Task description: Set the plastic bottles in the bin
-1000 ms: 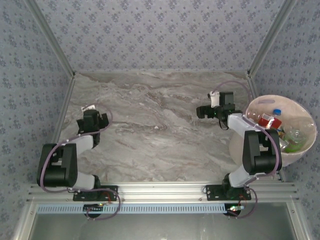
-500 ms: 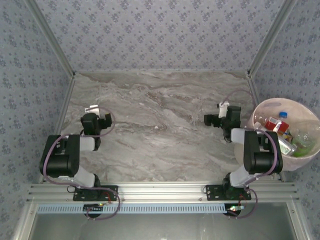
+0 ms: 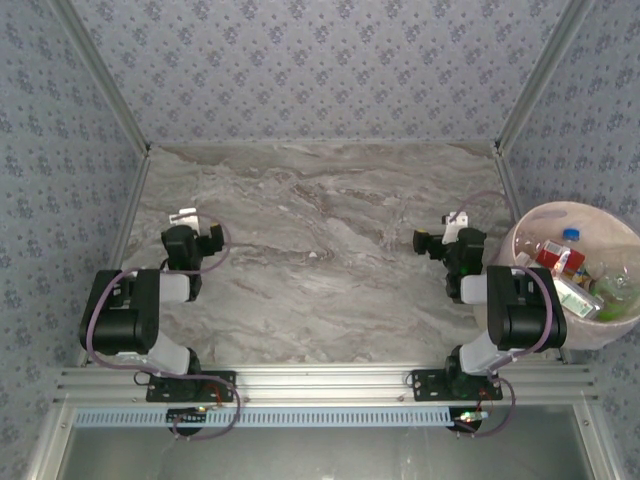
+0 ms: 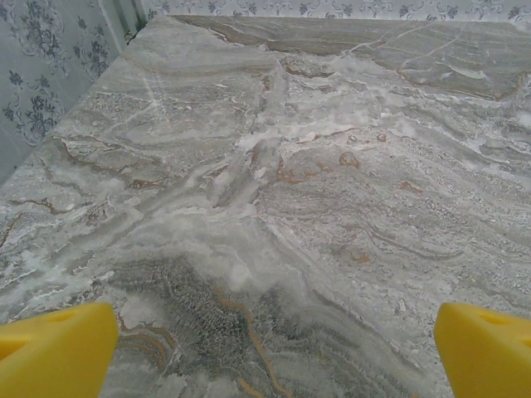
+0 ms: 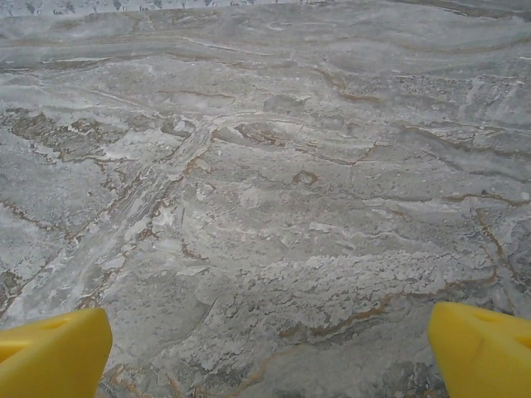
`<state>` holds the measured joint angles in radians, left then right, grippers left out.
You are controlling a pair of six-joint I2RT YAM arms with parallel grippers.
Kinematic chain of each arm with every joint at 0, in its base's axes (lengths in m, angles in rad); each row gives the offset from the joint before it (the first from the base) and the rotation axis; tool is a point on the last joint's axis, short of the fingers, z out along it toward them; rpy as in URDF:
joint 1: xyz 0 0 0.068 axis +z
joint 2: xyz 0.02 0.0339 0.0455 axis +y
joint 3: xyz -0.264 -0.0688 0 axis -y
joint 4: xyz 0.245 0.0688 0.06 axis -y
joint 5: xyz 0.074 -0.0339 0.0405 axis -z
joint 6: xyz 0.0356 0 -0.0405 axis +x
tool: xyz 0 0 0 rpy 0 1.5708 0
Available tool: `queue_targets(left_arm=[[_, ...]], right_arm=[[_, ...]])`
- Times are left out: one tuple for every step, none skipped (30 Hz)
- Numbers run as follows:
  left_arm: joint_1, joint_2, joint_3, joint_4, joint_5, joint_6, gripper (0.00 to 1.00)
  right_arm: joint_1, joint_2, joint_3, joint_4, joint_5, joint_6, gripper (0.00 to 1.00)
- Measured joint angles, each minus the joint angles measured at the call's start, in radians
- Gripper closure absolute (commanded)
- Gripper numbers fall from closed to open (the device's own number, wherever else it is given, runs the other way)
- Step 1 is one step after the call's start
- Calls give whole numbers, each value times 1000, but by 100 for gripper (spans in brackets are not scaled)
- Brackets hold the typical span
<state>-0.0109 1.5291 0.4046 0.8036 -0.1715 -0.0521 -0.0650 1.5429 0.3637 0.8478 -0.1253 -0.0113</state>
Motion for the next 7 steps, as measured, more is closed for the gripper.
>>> queue_targets(left_arm=[[0,0,0,2,0,0,2],[0,0,0,2,0,0,2],[0,0,0,2,0,0,2],[0,0,0,2,0,0,2],[0,0,0,2,0,0,2],[0,0,0,2,0,0,2],[0,0,0,2,0,0,2]], right_arm=[[0,0,0,2,2,0,0],[0,0,0,5,3,1,0],[0,0,0,6,6,0,0],[0,0,0,9,7,1,0],[0,0,0,11,7,1,0],[0,0,0,11,7,1,0],[0,0,0,13,7,1,0]])
